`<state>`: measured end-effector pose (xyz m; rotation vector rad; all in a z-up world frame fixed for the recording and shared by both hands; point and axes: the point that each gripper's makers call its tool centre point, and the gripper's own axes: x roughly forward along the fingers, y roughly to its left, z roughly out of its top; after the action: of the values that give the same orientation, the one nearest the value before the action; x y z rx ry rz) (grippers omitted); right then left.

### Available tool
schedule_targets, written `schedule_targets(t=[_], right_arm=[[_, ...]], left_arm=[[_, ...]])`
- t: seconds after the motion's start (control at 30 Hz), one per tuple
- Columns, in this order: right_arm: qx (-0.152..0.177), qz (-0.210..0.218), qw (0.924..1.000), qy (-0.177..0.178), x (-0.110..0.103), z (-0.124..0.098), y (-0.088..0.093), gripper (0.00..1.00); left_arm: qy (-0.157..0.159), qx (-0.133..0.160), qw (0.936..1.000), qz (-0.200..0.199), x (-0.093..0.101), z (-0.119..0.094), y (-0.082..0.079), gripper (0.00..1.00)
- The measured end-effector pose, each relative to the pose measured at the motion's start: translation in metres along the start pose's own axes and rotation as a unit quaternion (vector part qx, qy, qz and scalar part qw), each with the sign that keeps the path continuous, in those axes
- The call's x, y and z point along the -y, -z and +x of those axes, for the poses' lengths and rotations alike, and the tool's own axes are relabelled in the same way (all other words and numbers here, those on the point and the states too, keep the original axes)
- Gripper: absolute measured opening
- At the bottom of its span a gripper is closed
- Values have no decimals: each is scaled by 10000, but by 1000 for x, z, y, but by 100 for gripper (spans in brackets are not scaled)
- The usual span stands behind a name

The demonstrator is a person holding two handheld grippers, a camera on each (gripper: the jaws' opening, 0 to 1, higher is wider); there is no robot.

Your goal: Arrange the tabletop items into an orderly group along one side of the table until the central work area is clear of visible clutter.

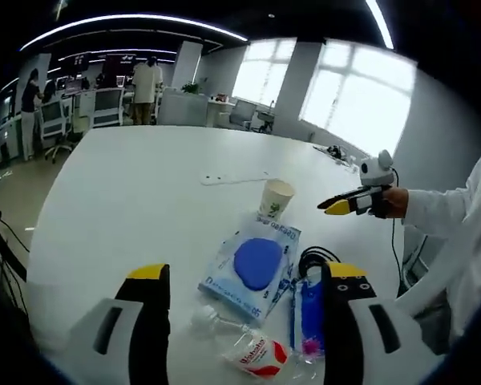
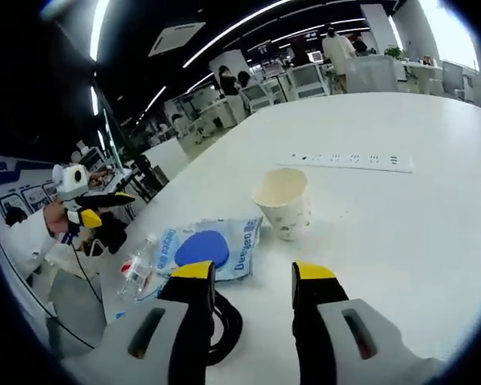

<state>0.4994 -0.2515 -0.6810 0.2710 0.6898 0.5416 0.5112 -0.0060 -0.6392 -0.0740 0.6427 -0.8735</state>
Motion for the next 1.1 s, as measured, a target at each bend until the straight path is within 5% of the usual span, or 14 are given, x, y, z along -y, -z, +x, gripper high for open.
schedule_targets(t=[0.4,0.97,1.1], right_arm=[[-122,213,9997,-81,3,22,10,35],[-272,454,9984,-222,2,43,25,28],[-280,532,9979,-255,1,46,27,26]], left_arm=[[-132,-439,9981,-407,-29,26,13,68],[-190,-1153,9909,-660,-43,55,41,57],[-172,-1387,9868,-815,-43,59,51,42]])
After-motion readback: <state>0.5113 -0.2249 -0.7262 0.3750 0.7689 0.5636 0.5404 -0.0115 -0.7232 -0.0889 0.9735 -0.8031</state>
